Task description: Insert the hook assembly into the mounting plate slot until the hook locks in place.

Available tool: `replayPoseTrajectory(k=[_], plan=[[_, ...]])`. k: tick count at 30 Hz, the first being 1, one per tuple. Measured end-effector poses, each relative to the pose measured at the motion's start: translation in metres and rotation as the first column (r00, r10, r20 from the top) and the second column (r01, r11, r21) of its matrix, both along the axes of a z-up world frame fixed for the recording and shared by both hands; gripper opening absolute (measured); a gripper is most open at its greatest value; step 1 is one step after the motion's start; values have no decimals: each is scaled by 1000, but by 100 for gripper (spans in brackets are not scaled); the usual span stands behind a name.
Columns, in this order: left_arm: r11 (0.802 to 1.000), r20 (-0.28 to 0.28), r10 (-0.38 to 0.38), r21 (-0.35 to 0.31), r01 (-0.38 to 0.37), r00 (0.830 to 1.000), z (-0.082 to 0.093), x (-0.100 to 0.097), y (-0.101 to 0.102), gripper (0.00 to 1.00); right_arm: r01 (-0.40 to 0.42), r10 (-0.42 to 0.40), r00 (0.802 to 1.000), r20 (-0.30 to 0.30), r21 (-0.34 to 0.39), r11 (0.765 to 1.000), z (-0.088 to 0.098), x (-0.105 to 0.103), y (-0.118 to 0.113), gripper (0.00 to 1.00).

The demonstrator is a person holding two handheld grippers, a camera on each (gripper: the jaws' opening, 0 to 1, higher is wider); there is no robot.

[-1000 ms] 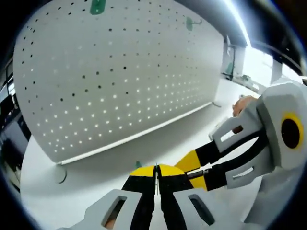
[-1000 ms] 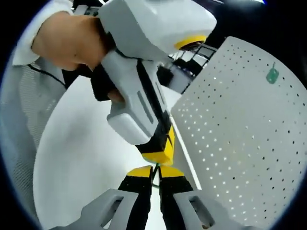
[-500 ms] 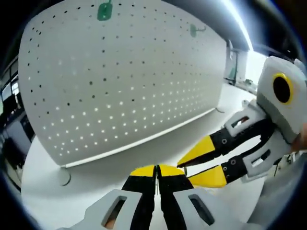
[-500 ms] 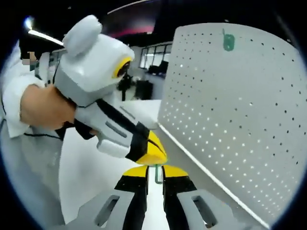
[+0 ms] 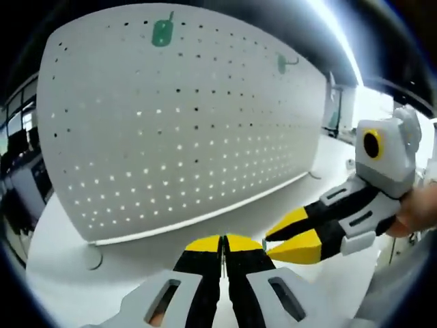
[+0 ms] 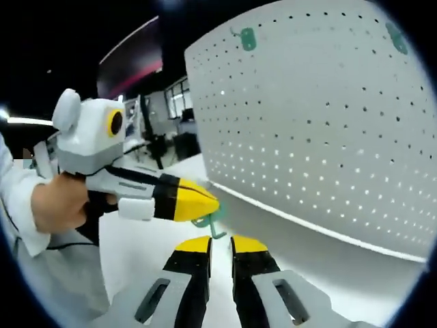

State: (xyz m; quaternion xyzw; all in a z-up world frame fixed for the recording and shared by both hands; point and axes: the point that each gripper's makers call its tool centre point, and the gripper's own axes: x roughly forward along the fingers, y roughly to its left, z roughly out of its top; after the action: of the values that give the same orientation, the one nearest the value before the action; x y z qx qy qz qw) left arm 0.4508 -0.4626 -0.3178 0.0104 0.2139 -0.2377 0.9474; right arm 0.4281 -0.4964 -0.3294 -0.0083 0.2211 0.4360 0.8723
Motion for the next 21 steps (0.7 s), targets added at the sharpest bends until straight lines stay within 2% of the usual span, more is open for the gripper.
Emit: replayPoseTrajectory(k=[9,21], plan=[[996,37,29,-88,-25,999,12,2,0,1,16,-15,1000,-6,74,997,12,5,7,7],[976,58,74,-211,-61,996,26,5,4,1,67,-60,997,-46,166,984,26,12,14,5]])
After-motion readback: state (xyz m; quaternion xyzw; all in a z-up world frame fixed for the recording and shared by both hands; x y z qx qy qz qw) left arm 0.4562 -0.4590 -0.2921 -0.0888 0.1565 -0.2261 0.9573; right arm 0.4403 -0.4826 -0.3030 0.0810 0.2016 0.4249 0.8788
